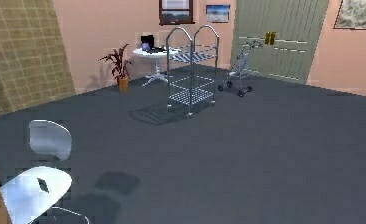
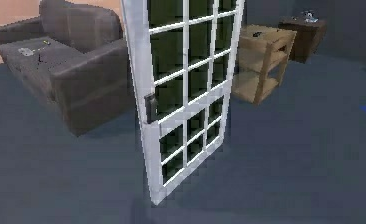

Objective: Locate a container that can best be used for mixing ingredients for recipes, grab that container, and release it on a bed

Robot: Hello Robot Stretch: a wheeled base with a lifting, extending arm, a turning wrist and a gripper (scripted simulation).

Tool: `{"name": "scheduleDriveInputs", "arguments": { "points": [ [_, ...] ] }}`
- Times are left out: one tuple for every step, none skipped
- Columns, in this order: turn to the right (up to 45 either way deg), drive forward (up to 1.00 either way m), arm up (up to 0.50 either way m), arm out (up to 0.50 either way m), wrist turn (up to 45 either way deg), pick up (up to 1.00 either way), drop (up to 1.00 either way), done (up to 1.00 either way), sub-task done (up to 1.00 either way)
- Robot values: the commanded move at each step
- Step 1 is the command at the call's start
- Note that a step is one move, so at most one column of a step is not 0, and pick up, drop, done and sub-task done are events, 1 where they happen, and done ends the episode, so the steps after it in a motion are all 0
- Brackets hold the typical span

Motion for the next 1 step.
{"name": "scheduleDriveInputs", "arguments": {
  "points": [
    [0.0, 1.0, 0.0, 0.0, 0.0, 0.0, 0.0, 0.0, 0.0]
  ]
}}
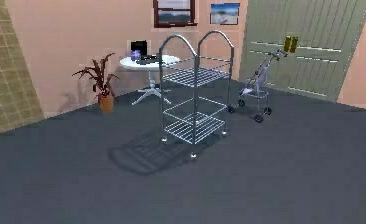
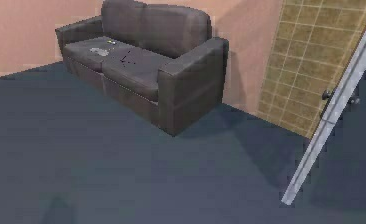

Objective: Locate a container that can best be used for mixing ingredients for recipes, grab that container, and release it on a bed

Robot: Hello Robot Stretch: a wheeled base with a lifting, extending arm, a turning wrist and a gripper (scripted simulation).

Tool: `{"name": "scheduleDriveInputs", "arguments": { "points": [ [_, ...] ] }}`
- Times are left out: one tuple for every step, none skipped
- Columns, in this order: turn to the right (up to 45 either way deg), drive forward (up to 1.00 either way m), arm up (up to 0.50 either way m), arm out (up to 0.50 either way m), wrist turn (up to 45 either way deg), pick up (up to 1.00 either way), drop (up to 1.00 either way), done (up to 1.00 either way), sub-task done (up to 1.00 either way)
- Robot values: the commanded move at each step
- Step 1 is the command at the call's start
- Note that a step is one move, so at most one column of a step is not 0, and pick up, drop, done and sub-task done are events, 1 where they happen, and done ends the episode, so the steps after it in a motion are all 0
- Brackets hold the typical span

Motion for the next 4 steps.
{"name": "scheduleDriveInputs", "arguments": {
  "points": [
    [0.0, 0.35, 0.0, 0.0, 0.0, 0.0, 0.0, 0.0, 0.0],
    [-45.0, 0.0, 0.0, 0.0, 0.0, 0.0, 0.0, 0.0, 0.0],
    [-3.0, 0.0, 0.0, 0.0, 0.0, 0.0, 0.0, 0.0, 0.0],
    [0.0, 0.5, 0.0, 0.0, 0.0, 0.0, 0.0, 0.0, 0.0]
  ]
}}
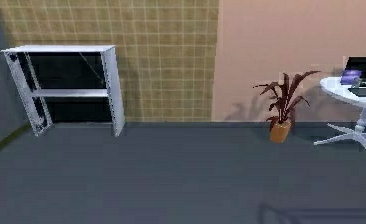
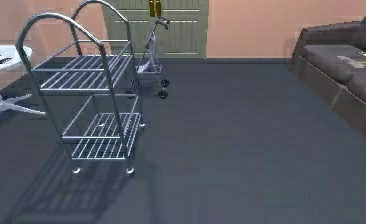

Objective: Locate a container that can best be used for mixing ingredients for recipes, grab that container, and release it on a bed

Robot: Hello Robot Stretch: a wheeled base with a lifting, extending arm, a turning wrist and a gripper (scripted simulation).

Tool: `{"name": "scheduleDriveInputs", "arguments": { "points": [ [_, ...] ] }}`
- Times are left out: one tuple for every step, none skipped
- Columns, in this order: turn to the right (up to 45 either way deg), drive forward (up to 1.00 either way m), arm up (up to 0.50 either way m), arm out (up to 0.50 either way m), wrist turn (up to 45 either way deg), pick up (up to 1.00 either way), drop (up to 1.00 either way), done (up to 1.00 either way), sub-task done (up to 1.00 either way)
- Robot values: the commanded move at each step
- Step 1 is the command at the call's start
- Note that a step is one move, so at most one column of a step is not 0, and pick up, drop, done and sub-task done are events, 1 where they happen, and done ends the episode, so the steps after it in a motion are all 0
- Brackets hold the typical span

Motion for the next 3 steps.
{"name": "scheduleDriveInputs", "arguments": {
  "points": [
    [-39.0, 0.0, 0.0, 0.0, 0.0, 0.0, 0.0, 0.0, 0.0],
    [0.0, 0.45, 0.0, 0.0, 0.0, 0.0, 0.0, 0.0, 0.0],
    [-45.0, 0.0, 0.0, 0.0, 0.0, 0.0, 0.0, 0.0, 0.0]
  ]
}}
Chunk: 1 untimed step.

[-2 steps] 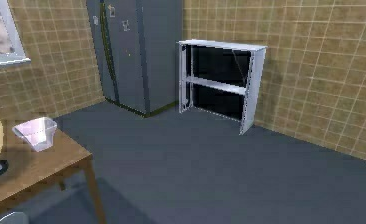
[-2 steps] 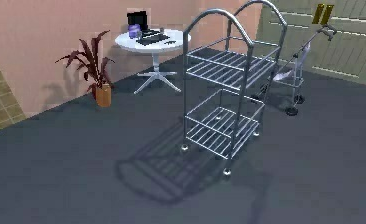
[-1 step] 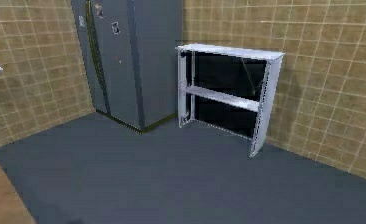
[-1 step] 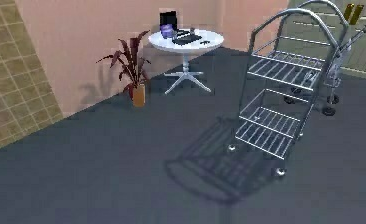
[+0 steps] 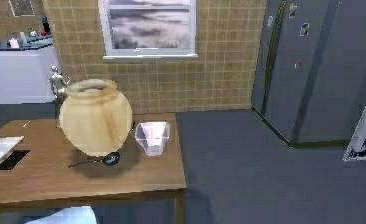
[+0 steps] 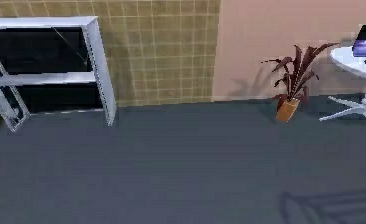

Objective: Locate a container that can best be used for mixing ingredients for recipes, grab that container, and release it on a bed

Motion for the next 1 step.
{"name": "scheduleDriveInputs", "arguments": {
  "points": [
    [-45.0, 0.0, 0.0, 0.0, 0.0, 0.0, 0.0, 0.0, 0.0]
  ]
}}
